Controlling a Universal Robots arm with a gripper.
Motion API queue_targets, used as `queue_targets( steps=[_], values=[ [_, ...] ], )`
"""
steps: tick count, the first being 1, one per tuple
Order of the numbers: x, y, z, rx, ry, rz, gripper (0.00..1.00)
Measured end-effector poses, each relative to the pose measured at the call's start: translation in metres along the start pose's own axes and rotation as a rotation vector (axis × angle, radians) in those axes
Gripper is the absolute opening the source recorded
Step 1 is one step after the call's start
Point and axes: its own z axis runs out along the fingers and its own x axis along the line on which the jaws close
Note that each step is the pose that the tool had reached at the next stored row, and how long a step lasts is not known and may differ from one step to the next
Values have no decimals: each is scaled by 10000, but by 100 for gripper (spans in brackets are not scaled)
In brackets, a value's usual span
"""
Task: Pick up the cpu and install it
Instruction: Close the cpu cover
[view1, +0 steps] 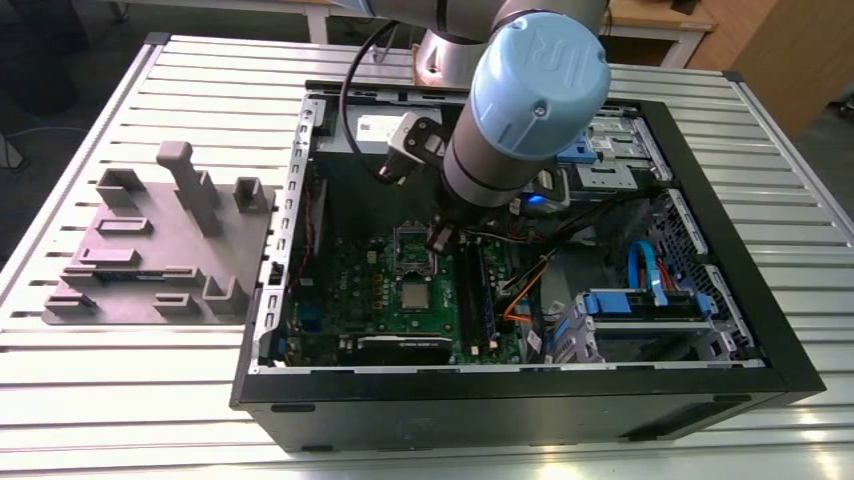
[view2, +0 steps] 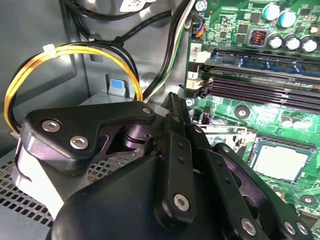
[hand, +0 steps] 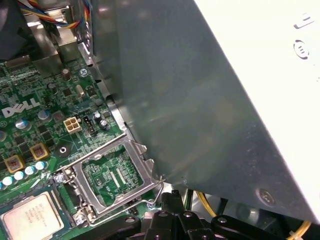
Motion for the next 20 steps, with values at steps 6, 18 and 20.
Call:
queue_targets(
  steps=[6,18,20],
  values=[
    [0,-2,40,0,1,0,10],
    [6,9,37,171,309,16,10],
    [1,14,24,171,307,16,10]
  ],
)
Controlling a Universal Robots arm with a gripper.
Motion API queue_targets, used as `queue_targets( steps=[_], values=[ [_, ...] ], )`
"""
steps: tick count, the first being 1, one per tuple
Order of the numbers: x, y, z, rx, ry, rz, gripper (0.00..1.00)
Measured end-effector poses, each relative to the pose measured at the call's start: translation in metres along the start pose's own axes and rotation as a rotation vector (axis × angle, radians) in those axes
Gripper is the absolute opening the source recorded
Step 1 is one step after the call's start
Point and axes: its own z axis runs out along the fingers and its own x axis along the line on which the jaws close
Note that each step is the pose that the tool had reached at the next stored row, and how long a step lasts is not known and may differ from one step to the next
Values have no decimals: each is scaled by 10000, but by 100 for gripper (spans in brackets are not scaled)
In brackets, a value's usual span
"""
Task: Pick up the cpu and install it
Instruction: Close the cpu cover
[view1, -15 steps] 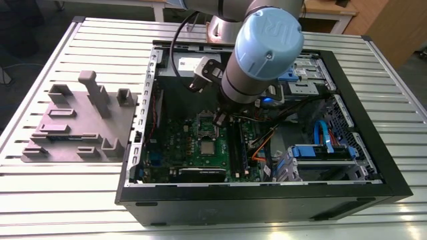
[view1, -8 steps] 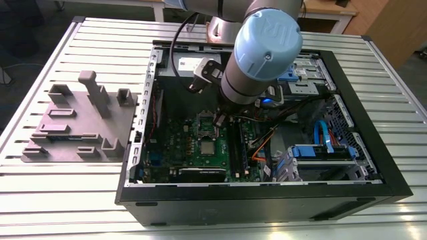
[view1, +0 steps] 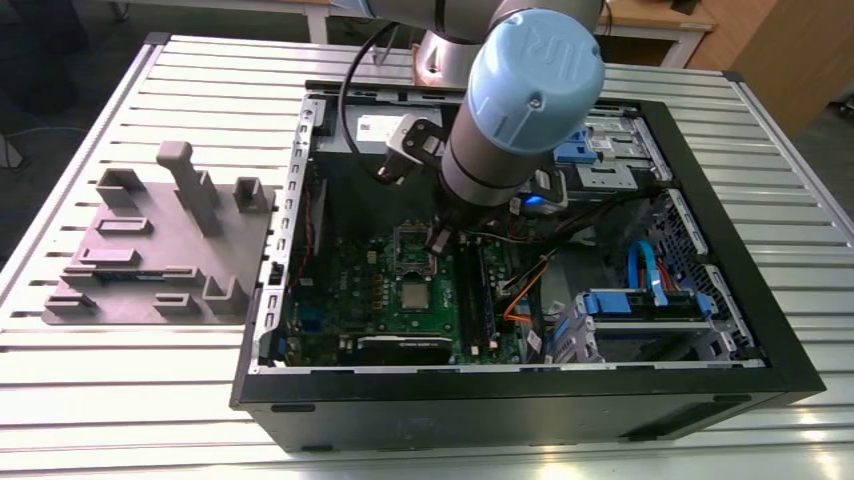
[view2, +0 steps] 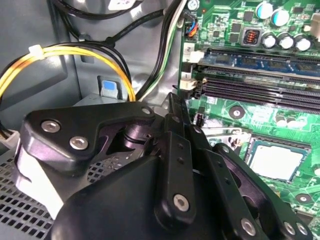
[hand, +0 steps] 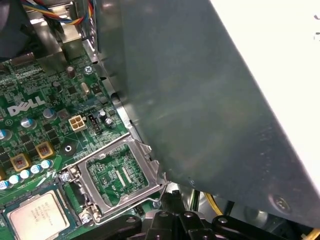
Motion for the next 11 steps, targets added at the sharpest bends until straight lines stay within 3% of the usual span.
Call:
queue_targets(
  steps=[11],
  values=[
    [-3,13,-26,21,41,2,10]
  ],
)
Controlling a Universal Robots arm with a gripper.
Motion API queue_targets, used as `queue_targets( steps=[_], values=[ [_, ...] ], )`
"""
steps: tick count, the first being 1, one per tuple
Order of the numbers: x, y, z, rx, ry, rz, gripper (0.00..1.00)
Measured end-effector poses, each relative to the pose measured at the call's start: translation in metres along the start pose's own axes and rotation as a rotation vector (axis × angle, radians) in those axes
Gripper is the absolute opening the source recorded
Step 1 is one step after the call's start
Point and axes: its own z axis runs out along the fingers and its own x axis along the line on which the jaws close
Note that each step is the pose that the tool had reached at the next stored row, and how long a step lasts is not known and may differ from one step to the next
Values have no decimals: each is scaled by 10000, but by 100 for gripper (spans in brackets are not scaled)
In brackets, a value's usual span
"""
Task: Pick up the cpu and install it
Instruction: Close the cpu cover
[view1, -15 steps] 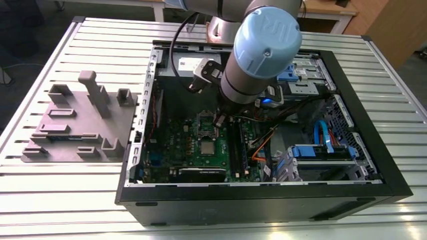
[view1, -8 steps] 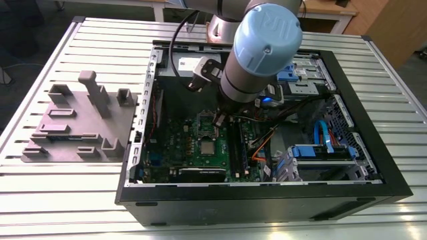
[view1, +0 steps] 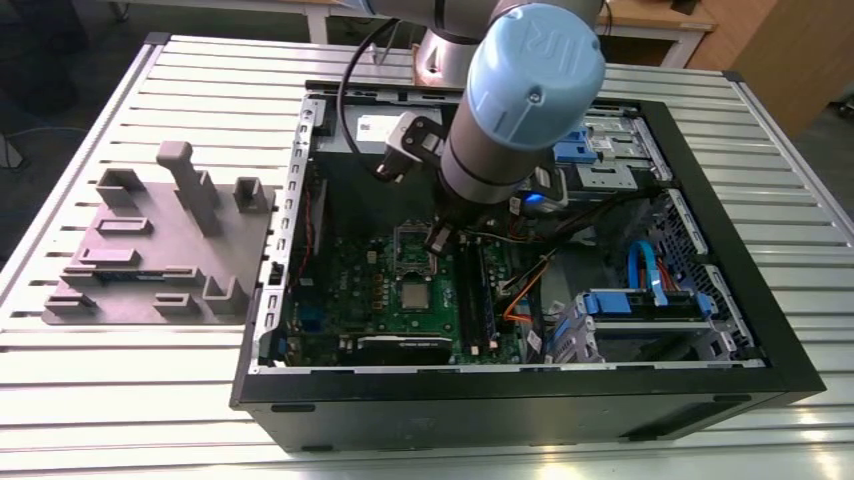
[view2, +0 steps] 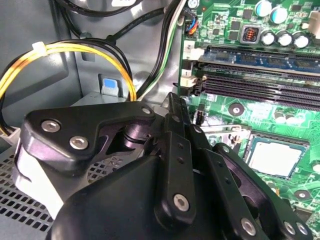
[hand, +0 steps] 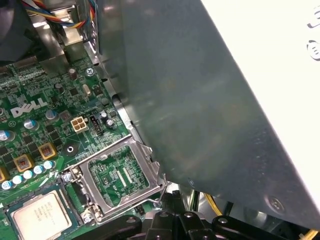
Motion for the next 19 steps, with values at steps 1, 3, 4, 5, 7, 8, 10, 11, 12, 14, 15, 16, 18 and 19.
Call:
queue_targets(
  steps=[1,3,4,5,7,8,10,11,12,14,15,16,18,19],
  values=[
    [-1,1,-6,2,2,0,10],
    [-4,2,-9,13,18,0,10],
    [-4,3,-11,26,42,2,10],
    [-4,3,-15,40,68,4,10],
    [-5,6,-18,76,134,8,10],
    [-5,8,-20,103,180,10,10],
    [-3,12,-23,139,247,13,10],
    [-1,15,-23,147,262,13,10],
    [0,18,-26,153,273,14,10],
    [1,26,-33,158,282,15,10],
    [1,29,-37,159,284,15,10],
    [2,33,-41,159,283,15,10],
    [2,42,-52,159,284,15,10],
    [2,46,-59,159,283,15,10]
  ],
)
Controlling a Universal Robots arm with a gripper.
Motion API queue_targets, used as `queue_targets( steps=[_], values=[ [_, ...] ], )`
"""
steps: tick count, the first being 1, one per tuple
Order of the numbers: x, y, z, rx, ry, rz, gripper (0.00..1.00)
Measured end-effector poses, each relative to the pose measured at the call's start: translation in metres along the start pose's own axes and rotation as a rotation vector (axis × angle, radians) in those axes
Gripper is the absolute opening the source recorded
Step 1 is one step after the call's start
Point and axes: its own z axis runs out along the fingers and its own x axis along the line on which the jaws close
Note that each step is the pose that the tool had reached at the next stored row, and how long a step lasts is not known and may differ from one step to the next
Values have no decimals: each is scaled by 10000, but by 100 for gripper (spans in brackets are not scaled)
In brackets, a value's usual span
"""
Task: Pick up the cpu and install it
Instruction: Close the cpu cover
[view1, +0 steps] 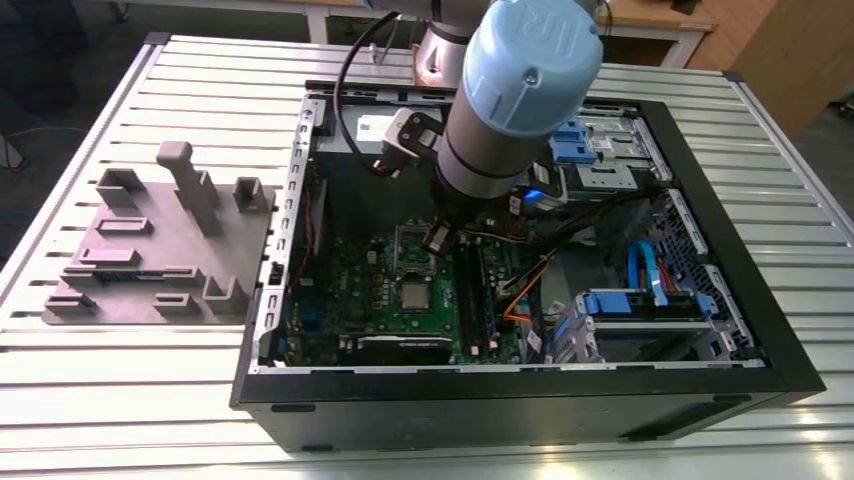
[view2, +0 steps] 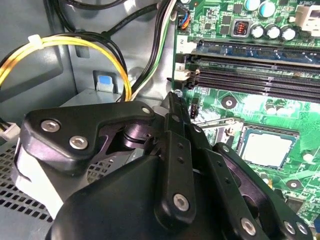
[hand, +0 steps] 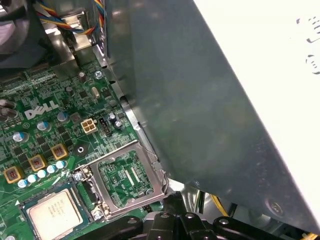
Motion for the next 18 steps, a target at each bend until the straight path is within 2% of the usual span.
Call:
queue_targets(
  steps=[11,18],
  values=[
    [-16,23,-81,-1,1,0,10],
    [-23,29,-109,-31,18,11,10]
  ],
)
